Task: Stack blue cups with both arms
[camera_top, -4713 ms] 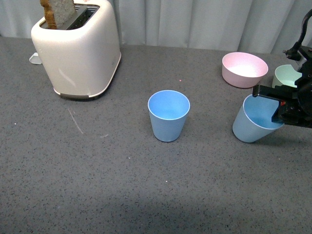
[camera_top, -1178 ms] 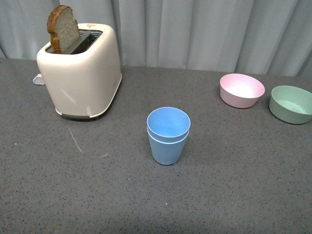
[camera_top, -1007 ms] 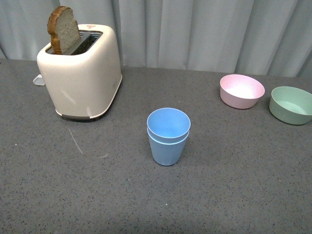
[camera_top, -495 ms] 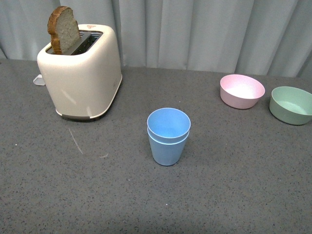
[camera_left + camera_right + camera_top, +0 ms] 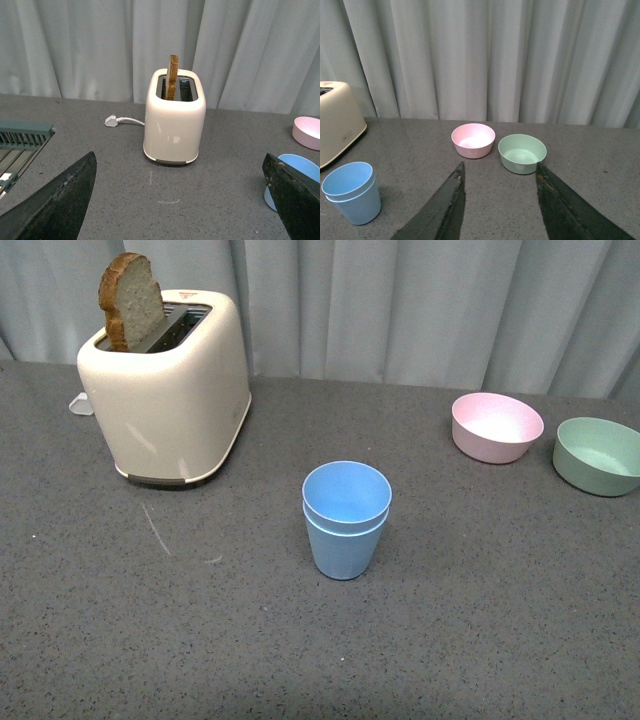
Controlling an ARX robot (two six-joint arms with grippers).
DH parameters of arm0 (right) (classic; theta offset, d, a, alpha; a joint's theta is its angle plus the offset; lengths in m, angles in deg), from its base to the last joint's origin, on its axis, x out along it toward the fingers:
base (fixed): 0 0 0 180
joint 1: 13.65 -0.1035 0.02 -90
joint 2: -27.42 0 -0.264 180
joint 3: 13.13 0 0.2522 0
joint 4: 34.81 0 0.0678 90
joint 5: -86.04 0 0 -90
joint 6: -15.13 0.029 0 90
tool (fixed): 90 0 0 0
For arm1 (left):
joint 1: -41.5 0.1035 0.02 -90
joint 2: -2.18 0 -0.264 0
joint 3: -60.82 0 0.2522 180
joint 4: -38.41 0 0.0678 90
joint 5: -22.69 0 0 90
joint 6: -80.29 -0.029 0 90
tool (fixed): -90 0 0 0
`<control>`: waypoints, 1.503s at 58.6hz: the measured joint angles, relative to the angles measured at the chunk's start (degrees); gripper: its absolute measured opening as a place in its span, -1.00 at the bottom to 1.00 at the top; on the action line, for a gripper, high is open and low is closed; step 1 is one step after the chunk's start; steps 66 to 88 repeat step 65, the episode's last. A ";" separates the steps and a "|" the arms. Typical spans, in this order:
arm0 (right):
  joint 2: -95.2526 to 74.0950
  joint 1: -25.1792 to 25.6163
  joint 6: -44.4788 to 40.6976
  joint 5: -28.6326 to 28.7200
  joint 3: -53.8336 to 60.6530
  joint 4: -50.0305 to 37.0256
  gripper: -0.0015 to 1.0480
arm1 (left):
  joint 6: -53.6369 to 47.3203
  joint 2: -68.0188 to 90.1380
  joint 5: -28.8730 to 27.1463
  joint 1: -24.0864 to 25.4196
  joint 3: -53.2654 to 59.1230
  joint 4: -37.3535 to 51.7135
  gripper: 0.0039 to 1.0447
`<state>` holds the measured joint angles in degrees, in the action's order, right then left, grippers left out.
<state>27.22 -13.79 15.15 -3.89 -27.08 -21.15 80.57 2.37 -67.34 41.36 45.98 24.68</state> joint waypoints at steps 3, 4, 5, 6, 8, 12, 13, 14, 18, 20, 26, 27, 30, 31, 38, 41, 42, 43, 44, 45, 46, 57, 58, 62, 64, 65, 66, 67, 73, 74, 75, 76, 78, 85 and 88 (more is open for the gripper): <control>0.00 0.02 0.00 0.00 0.00 0.00 -0.07 | 0.00 0.00 0.00 -0.02 0.00 0.00 0.88; 0.00 0.00 0.00 0.00 -0.02 0.00 0.00 | 0.00 0.00 0.00 -0.02 0.00 0.00 0.88; 0.00 0.00 0.00 0.00 0.00 0.00 0.06 | 0.00 0.00 0.00 -0.02 0.00 0.00 0.88; 0.00 0.02 0.00 0.00 -0.02 0.00 0.10 | 0.00 0.00 0.00 0.00 0.00 0.00 0.88; 0.00 0.00 0.00 0.00 0.00 0.00 0.20 | 0.00 0.00 0.00 -0.02 0.00 0.00 0.88; 0.00 0.02 0.00 0.00 -0.02 0.00 0.44 | 0.00 0.00 0.00 0.00 0.00 0.00 0.88; 0.00 0.00 0.00 0.00 0.00 0.00 0.50 | 0.00 0.00 0.00 -0.02 0.00 0.00 0.88; 0.00 0.00 0.00 0.00 -0.02 0.00 0.54 | 0.00 0.00 0.00 0.00 0.00 0.00 0.88; 0.00 0.02 0.00 0.00 0.00 0.00 0.77 | 0.00 0.00 0.00 -0.02 0.00 0.00 0.88; 0.00 0.00 0.02 0.00 0.00 0.00 0.85 | 0.00 0.00 0.00 -0.02 0.00 0.00 0.88; 0.00 0.00 0.02 0.00 0.00 0.00 0.81 | 0.00 0.00 0.00 -0.02 0.00 0.00 0.88; 0.00 0.00 0.02 0.00 0.00 0.00 0.81 | 0.00 0.00 0.00 0.00 0.00 0.00 0.88; 0.00 0.00 0.02 0.00 0.00 0.00 0.81 | 0.00 0.00 0.00 -0.02 0.00 0.00 0.88; 0.00 0.02 0.02 0.00 0.00 0.00 0.81 | 0.00 0.00 0.00 0.00 0.00 0.00 0.88; 0.00 0.02 0.02 0.00 0.00 0.00 0.81 | 0.00 0.00 0.00 0.00 0.00 0.00 0.88; 0.00 0.02 0.02 0.00 0.00 0.00 0.81 | 0.00 0.00 0.00 0.00 0.00 0.00 0.88; 0.00 0.00 0.02 0.00 0.00 0.00 0.81 | 0.00 0.00 0.00 -0.02 0.00 0.00 0.88; 0.00 0.02 0.02 0.00 0.00 0.00 0.81 | 0.00 0.00 0.00 -0.02 0.00 0.00 0.88; 0.00 0.02 0.02 0.00 0.00 0.00 0.81 | 0.00 0.00 0.00 0.00 0.00 0.00 0.88; 0.00 0.02 0.02 0.00 -0.02 0.00 0.81 | 0.00 0.00 0.00 0.00 0.00 0.00 0.88; 0.00 0.00 0.02 0.00 -0.02 0.00 0.81 | 0.00 0.00 0.00 -0.02 0.00 0.00 0.88; 0.00 0.00 0.02 0.00 0.00 0.00 0.81 | 0.00 0.00 0.00 0.00 0.00 0.00 0.88; 0.00 0.02 0.02 0.00 0.00 0.00 0.81 | 0.00 0.00 0.00 0.00 0.00 0.00 0.88; 0.00 0.00 0.02 0.00 0.00 0.00 0.81 | 0.00 0.00 0.00 -0.02 0.00 0.00 0.88; 0.00 0.02 0.02 0.00 -0.02 0.00 0.81 | 0.00 0.00 0.00 -0.02 0.00 0.00 0.88; 0.00 0.00 0.02 0.00 -0.02 0.00 0.81 | 0.00 0.00 0.00 0.00 0.00 0.00 0.88; 0.00 0.00 0.02 0.00 -0.02 0.00 0.81 | 0.00 0.00 0.00 0.00 0.00 0.00 0.88; 0.00 0.00 0.02 0.00 -0.02 0.00 0.81 | 0.00 0.00 0.00 0.00 0.00 0.00 0.88; 0.00 0.00 0.02 0.00 -0.02 0.00 0.81 | 0.00 0.00 0.00 0.00 0.00 0.00 0.88; 0.00 0.00 0.02 0.00 -0.02 0.00 0.81 | 0.00 0.00 0.00 0.00 0.00 0.00 0.88; 0.00 0.00 0.02 0.00 -0.02 0.00 0.81 | 0.00 0.00 0.00 0.00 0.00 0.00 0.88; 0.00 0.00 0.02 0.00 -0.02 0.00 0.81 | 0.00 0.00 0.00 0.00 0.00 0.00 0.88; 0.00 0.00 0.02 0.00 -0.02 0.00 0.81 | 0.00 0.00 0.00 0.00 0.00 0.00 0.88; 0.00 0.00 0.02 0.00 -0.02 0.00 0.81 | 0.00 0.00 0.00 0.00 0.00 0.00 0.88; 0.00 0.00 0.02 0.00 -0.02 0.00 0.81 | 0.00 0.00 0.00 0.00 0.00 0.00 0.88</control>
